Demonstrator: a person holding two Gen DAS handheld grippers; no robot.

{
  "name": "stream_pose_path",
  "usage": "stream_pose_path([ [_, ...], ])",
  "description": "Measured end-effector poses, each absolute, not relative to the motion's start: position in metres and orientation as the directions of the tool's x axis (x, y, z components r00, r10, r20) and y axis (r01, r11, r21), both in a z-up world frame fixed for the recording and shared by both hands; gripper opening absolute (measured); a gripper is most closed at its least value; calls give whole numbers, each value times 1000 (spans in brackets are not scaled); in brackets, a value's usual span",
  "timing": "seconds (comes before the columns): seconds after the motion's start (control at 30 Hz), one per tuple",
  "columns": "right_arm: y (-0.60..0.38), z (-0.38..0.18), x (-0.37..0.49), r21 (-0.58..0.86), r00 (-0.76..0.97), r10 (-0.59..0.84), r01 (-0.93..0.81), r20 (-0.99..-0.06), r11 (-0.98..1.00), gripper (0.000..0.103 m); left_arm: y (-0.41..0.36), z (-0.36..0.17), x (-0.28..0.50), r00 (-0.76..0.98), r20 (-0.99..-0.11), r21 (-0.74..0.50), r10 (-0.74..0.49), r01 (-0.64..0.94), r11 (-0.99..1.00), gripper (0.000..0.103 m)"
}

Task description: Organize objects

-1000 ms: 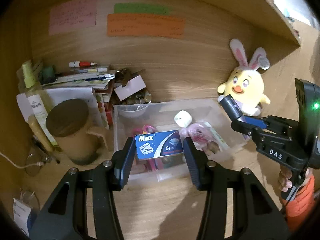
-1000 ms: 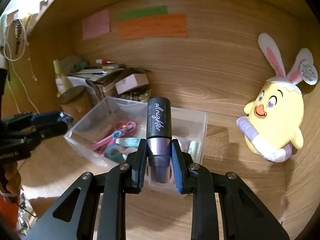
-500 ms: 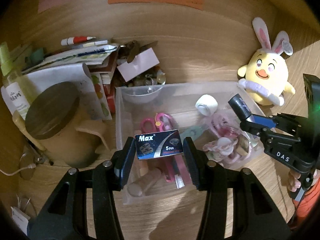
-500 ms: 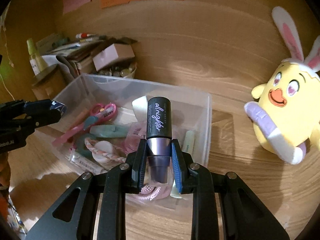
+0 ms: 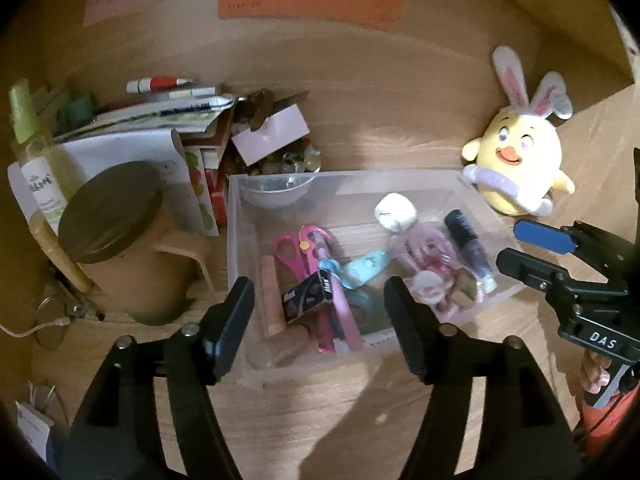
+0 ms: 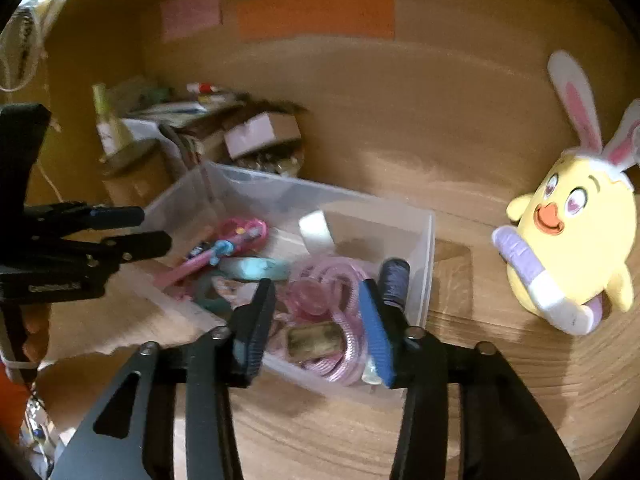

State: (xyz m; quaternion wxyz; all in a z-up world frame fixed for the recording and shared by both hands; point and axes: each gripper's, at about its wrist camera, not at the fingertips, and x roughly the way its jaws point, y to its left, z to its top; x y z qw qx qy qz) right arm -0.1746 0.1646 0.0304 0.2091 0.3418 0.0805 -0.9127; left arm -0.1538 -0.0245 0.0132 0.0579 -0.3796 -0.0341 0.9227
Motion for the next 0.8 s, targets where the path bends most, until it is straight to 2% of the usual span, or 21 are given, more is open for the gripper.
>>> stream_pose_path([
  [0.1, 163, 37, -161, 0, -686, -350, 454, -638, -891, 47, -21, 15, -141, -724, -678, -89, 126, -89, -992, 72],
  [0.13, 163, 38, -155, -1, -689, -354, 458, -632, -889, 50, -19, 16, -135, -729, -674, -80, 121, -91, -993, 73],
  [0.23, 164, 41, -140, -13, -706, -355, 459, -613, -889, 61, -17, 17, -120, -748, -653, -71, 115, -91, -993, 85],
  [0.27, 164, 42, -135, -14, -712, -356, 457, -606, -890, 66, -17, 17, -115, -756, -644, -76, 118, -90, -993, 86],
  [0.33, 164, 41, -126, -16, -719, -354, 452, -597, -892, 69, -15, 18, -108, -762, -636, -81, 123, -92, -992, 86],
  [0.8, 177, 14, -119, 66, -690, -366, 420, -625, -905, 70, -2, 5, -80, -775, -618, -86, 131, -99, -991, 89],
])
